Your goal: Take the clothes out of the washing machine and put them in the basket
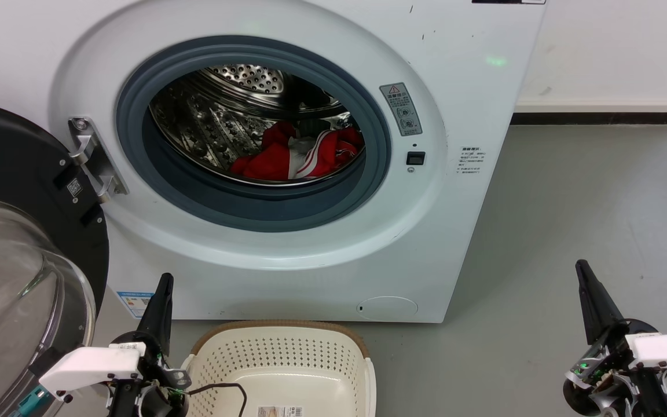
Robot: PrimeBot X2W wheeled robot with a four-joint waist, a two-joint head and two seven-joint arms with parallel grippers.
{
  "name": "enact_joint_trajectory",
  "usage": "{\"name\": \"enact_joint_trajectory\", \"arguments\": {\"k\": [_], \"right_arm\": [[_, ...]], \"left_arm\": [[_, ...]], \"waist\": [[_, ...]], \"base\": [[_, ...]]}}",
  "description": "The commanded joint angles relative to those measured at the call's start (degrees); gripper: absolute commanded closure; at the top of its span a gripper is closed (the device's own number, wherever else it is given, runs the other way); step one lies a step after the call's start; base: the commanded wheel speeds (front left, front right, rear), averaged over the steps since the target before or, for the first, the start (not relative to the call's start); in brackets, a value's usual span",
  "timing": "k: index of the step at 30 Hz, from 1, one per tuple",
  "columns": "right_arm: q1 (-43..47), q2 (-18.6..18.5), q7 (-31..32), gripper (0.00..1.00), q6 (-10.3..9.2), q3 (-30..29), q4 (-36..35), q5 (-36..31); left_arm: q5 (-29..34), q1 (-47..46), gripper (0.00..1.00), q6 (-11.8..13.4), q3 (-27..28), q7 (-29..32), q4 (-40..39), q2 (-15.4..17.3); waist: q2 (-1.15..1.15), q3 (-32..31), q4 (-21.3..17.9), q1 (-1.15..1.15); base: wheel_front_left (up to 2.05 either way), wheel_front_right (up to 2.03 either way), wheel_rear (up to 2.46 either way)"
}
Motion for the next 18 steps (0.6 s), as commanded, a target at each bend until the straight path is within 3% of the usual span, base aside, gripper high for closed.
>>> {"name": "enact_joint_trajectory", "arguments": {"k": [1,18], "right_arm": [[-0.7,0.2,0.0,1.0,0.0,0.0,0.1,-0.3],[-0.7,0.2,0.0,1.0,0.0,0.0,0.1,-0.3]], "left_arm": [[-0.1,-0.4,1.0,-0.1,0.1,0.1,0.0,-0.1],[-0.1,-0.4,1.0,-0.1,0.1,0.1,0.0,-0.1]], "waist": [[0.0,0.0,0.0,0.0],[0.0,0.0,0.0,0.0]], "base": [[0.0,0.0,0.0],[0.0,0.0,0.0]]}}
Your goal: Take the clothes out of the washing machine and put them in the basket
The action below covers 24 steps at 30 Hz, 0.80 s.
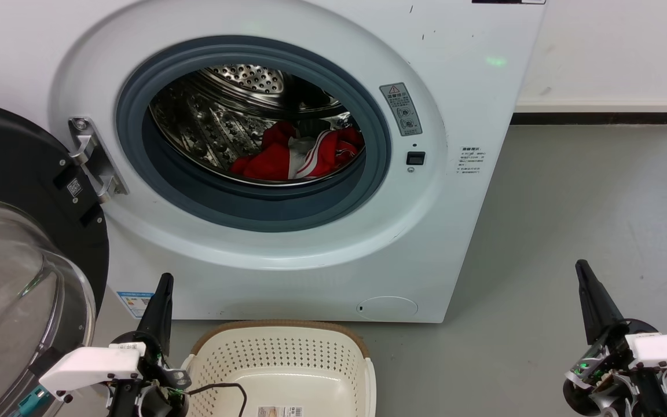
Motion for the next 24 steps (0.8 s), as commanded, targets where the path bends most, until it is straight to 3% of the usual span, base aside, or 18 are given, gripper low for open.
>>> {"name": "enact_joint_trajectory", "arguments": {"k": [1,4,5,14,24], "right_arm": [[-0.7,0.2,0.0,1.0,0.0,0.0,0.1,-0.3],[-0.7,0.2,0.0,1.0,0.0,0.0,0.1,-0.3],[0.0,0.0,0.0,0.0,0.0,0.0,0.0,0.0],[1.7,0.0,-1.8,0.0,0.0,0.1,1.0,-1.5],[2.6,0.0,-4.6,0.0,0.0,-0.6,-1.8,-13.9]], "left_arm": [[-0.1,-0.4,1.0,-0.1,0.1,0.1,0.0,-0.1],[-0.1,-0.4,1.0,-0.1,0.1,0.1,0.0,-0.1],[0.0,0.0,0.0,0.0,0.0,0.0,0.0,0.0],[2.0,1.5,0.0,0.0,-0.6,-1.9,-0.1,-0.1],[13.2,1.9,0.0,1.6,-0.9,-4.6,-3.2,-0.1]], "waist": [[0.0,0.0,0.0,0.0],[0.0,0.0,0.0,0.0],[0.0,0.0,0.0,0.0],[0.0,0.0,0.0,0.0],[0.0,0.2,-0.1,0.0]], "base": [[0.0,0.0,0.0],[0.0,0.0,0.0],[0.0,0.0,0.0],[0.0,0.0,0.0],[0.0,0.0,0.0]]}}
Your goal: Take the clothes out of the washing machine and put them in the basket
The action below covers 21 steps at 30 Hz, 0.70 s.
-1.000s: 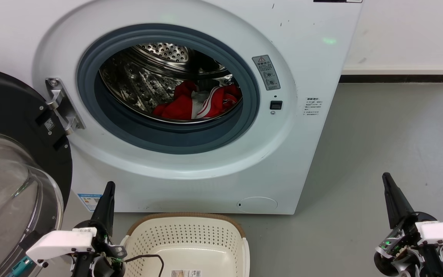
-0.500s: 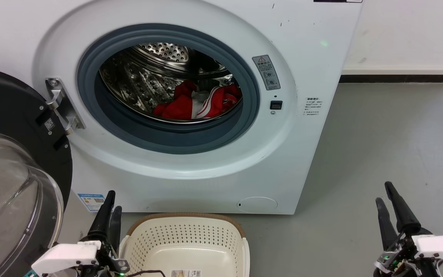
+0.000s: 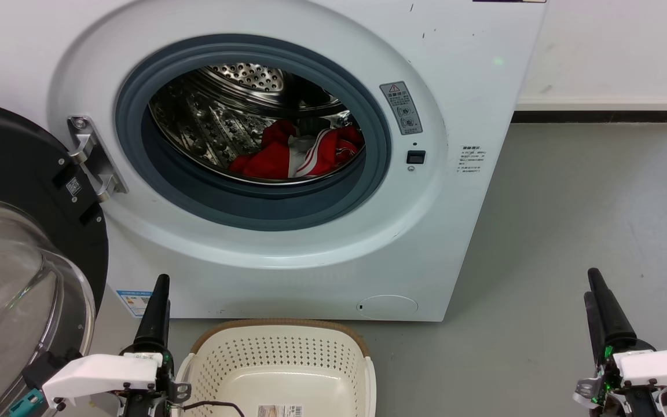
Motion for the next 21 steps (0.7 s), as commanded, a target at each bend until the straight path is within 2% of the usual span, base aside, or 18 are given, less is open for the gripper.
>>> {"name": "enact_joint_trajectory", "arguments": {"k": [1,11,21], "right_arm": [[-0.2,0.0,-0.6,0.0,0.0,0.0,-1.7,-2.8],[1.3,0.0,-3.1,0.0,0.0,1.1,-5.4,-17.4],[2.6,0.0,-5.2,0.0,0.0,2.7,-8.5,-30.4]], "left_arm": [[2.4,-0.5,0.0,0.3,-0.3,-0.6,-1.7,0.1],[15.0,0.3,0.0,3.1,-2.4,-3.0,-3.8,0.1],[24.5,1.2,0.0,5.0,-4.0,-5.2,-5.5,0.1]], "waist": [[0.0,0.0,0.0,0.0],[0.0,0.2,0.0,0.0],[0.0,0.3,-0.1,0.0]], "base": [[0.0,0.0,0.0],[0.0,0.0,0.0],[0.0,0.0,0.0]]}}
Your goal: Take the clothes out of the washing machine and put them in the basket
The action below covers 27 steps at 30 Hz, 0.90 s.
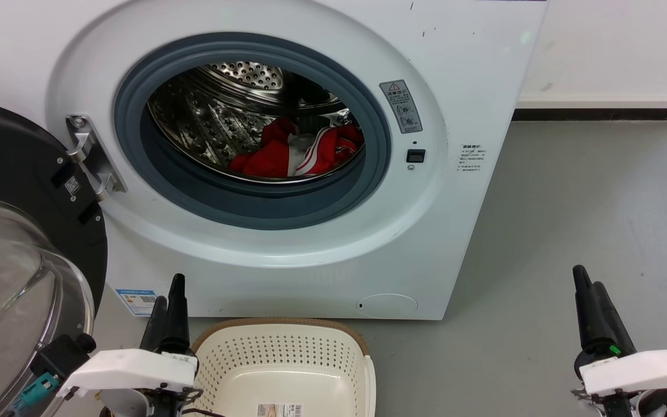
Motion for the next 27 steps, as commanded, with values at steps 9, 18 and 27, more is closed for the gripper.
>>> {"name": "enact_joint_trajectory", "arguments": {"k": [9,18,27], "right_arm": [[0.8,0.0,-2.2,0.0,0.0,0.8,-3.1,-10.6],[1.8,0.0,-3.9,0.0,0.0,1.2,-4.4,-18.7],[2.7,0.0,-5.4,0.0,0.0,1.6,-5.3,-25.8]], "left_arm": [[9.0,0.5,0.0,1.6,-1.1,-2.2,-2.1,0.1],[16.1,1.3,0.0,2.8,-1.8,-3.8,-2.8,0.1],[22.4,2.1,0.0,3.7,-2.3,-5.3,-3.1,0.1]], "waist": [[0.0,0.1,0.0,0.0],[0.0,0.2,0.0,0.0],[0.0,0.2,0.1,0.0]], "base": [[0.0,0.0,0.0],[0.0,0.0,0.0],[0.0,0.0,0.0]]}}
